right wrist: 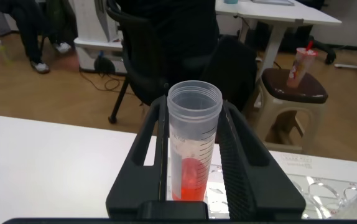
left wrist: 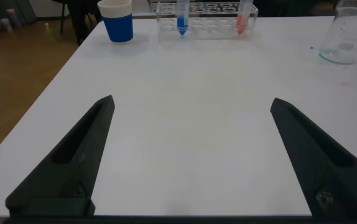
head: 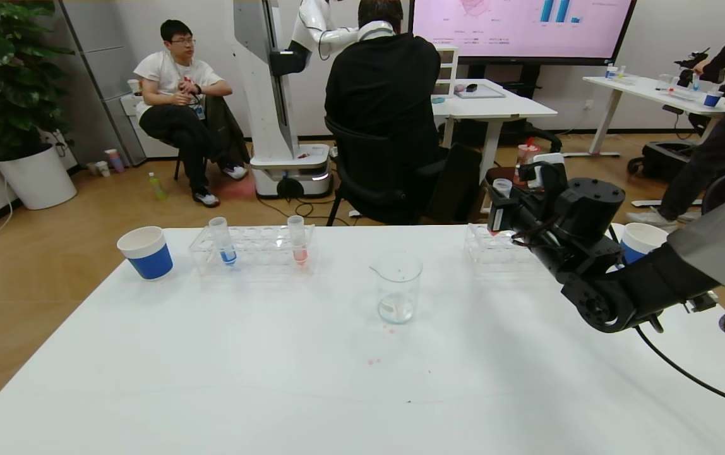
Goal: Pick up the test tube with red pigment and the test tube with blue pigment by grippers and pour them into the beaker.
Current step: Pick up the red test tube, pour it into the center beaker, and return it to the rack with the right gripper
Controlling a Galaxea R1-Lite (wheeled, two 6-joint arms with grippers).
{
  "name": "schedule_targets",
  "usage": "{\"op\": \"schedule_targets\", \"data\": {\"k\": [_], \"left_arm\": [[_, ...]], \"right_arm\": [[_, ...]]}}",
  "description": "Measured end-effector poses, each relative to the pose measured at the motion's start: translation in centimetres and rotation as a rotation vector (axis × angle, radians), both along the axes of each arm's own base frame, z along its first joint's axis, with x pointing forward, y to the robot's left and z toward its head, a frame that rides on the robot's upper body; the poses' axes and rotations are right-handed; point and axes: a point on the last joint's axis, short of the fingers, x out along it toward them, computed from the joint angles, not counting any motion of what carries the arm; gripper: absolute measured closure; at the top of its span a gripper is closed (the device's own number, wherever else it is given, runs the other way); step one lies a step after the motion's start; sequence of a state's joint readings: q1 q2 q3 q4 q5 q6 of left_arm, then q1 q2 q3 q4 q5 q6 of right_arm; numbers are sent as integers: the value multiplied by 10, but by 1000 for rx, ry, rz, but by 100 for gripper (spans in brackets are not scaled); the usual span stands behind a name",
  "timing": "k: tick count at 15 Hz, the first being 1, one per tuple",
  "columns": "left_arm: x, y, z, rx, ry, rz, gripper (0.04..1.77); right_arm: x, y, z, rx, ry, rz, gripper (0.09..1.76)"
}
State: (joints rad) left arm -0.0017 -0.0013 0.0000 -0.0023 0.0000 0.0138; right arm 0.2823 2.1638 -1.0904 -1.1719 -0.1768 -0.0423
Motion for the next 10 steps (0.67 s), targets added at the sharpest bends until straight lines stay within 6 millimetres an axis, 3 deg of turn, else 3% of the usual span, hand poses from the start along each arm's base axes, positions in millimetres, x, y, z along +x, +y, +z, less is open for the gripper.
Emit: {"op": "schedule_targets", "data": {"k": [3, 10], "left_arm": [[0, 0, 0, 0, 0, 0, 6], [0, 0, 0, 0, 0, 0, 6]], "right_arm": [[-13, 12, 23, 0, -18, 81, 133], [-36, 41, 27, -52, -123, 332, 133]]}}
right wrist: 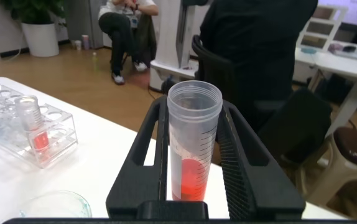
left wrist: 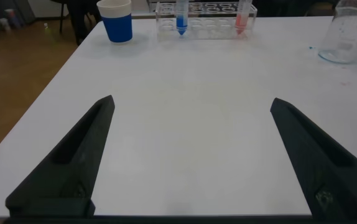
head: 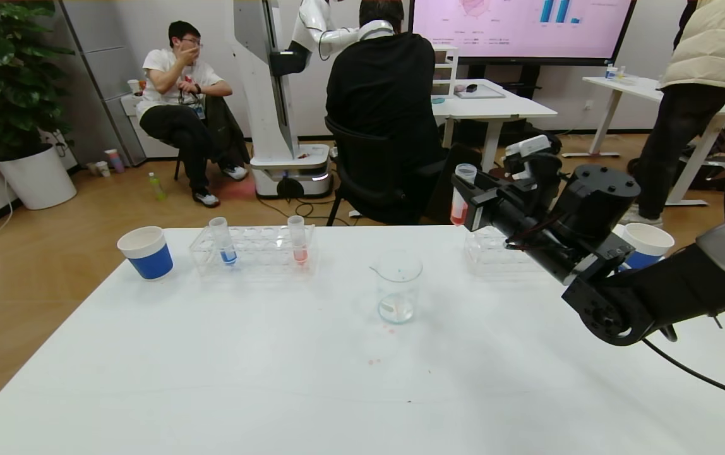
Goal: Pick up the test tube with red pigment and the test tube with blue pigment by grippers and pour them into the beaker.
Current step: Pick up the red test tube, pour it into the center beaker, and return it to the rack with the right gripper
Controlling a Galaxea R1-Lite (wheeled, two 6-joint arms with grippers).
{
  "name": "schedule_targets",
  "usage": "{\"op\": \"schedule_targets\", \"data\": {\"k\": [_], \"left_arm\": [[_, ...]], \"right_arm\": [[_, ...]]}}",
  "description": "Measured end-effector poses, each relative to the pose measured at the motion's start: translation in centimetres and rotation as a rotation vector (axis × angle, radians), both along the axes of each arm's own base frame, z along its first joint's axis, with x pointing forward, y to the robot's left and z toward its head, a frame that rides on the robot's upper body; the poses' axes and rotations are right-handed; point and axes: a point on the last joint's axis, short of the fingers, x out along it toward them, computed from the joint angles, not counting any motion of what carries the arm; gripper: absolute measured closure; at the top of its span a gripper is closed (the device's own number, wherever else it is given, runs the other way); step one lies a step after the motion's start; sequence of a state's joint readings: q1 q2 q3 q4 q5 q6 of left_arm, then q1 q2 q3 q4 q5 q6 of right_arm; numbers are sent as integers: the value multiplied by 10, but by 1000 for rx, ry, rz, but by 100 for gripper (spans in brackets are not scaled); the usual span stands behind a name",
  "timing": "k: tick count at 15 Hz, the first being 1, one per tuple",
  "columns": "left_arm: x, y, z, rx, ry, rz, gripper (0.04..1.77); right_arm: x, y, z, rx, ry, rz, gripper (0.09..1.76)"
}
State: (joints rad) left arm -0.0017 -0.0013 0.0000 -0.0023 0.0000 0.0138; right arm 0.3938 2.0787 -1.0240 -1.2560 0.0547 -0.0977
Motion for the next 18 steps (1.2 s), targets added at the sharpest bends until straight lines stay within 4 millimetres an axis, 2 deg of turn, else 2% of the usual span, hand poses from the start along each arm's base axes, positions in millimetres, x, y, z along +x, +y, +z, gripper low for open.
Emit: {"op": "schedule_targets", "data": {"k": [3, 6, 10, 14, 18], "left_arm": [[0, 0, 0, 0, 0, 0, 6], [0, 0, 0, 0, 0, 0, 6], [0, 0, 0, 0, 0, 0, 6], [0, 0, 0, 0, 0, 0, 6], [0, 0, 0, 0, 0, 0, 6]], "right_arm": [[-6, 13, -7, -100, -106, 100, 133], [-10, 15, -22, -262, -223, 179, 133], [-8, 20, -35, -357, -363, 240, 133], [-2, 14, -45, -485, -442, 253, 133], [2, 12, -47, -530, -487, 262, 133]]}}
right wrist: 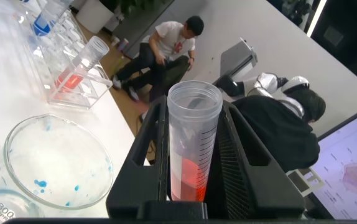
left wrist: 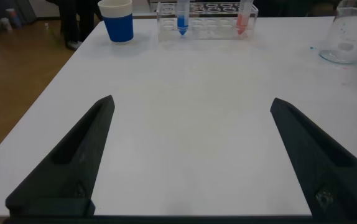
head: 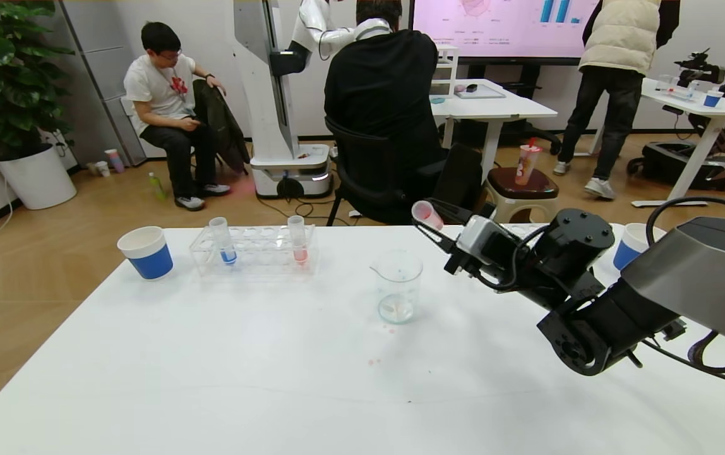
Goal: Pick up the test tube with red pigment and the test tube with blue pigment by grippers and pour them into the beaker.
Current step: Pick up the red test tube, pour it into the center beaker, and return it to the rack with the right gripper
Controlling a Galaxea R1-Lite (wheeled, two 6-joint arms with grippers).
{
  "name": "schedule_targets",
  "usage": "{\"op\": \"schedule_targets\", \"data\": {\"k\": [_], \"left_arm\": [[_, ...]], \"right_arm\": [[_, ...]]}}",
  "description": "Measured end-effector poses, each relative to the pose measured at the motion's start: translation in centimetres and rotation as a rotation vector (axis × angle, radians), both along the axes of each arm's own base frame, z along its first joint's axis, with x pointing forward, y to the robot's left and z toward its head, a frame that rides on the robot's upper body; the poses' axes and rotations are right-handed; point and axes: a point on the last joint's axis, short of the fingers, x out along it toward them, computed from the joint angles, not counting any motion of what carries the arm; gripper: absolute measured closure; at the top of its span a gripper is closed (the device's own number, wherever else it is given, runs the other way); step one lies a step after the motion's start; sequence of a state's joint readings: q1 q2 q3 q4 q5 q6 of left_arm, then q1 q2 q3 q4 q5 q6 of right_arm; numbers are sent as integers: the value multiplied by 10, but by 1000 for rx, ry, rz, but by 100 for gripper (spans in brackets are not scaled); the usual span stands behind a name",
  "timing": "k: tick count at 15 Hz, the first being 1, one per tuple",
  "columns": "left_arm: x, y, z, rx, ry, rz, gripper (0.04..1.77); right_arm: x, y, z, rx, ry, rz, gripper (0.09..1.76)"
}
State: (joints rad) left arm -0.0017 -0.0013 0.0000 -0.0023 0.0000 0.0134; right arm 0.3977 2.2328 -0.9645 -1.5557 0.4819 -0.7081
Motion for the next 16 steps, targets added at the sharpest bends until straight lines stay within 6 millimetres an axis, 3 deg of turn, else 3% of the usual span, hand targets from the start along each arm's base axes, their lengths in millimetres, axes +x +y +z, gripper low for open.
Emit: {"op": "schedule_targets", "data": {"k": [5, 16], "left_arm": [[0, 0, 0, 0, 0, 0, 6], [0, 0, 0, 0, 0, 0, 6]], "right_arm": [[16, -10, 3, -141, -183, 39, 133], [35, 1, 1, -300, -427, 91, 133]]}}
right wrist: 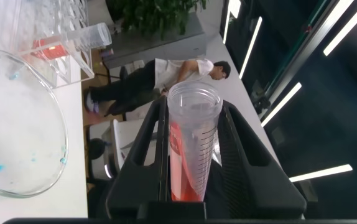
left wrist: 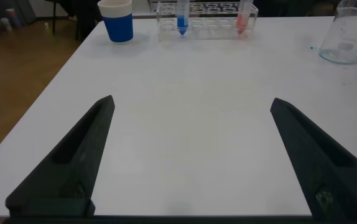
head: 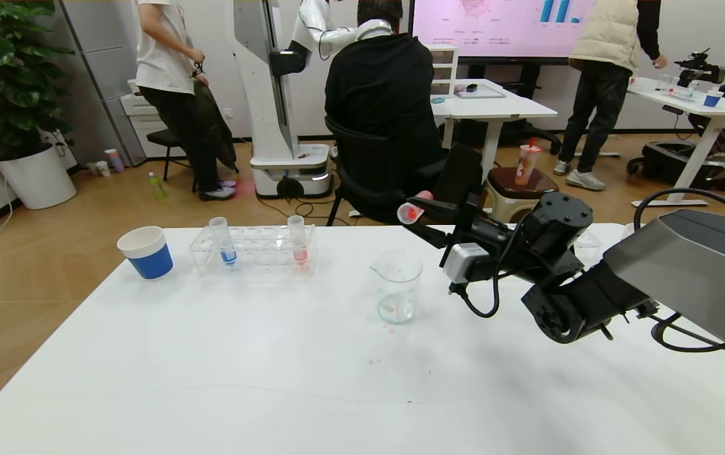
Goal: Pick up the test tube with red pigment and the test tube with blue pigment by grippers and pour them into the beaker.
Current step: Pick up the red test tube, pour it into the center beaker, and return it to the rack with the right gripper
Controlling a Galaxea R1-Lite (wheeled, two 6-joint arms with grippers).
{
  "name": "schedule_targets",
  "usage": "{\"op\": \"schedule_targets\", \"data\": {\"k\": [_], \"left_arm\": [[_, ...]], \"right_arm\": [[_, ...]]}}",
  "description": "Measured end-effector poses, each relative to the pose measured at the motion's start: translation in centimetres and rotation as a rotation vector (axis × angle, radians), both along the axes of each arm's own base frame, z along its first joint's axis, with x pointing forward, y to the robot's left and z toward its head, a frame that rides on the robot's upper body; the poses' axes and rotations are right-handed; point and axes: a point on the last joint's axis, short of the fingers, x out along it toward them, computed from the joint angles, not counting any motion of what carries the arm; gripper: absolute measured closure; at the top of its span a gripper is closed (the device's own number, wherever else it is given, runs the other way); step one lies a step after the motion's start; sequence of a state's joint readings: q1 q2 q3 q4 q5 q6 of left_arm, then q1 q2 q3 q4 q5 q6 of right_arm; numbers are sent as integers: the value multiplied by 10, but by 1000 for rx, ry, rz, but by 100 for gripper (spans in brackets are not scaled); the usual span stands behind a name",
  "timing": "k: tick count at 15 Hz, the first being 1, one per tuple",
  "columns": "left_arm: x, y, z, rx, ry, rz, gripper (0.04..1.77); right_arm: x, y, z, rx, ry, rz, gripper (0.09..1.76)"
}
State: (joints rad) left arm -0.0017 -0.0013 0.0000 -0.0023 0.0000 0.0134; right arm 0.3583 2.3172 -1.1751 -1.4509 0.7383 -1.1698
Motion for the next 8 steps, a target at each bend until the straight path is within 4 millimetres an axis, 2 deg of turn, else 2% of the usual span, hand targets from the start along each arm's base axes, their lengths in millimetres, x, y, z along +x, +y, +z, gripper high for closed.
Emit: {"op": "schedule_targets", "data": {"k": [8], "left_arm": [[0, 0, 0, 0, 0, 0, 6]], "right_arm": [[8, -3, -12, -84, -131, -23, 133]]}}
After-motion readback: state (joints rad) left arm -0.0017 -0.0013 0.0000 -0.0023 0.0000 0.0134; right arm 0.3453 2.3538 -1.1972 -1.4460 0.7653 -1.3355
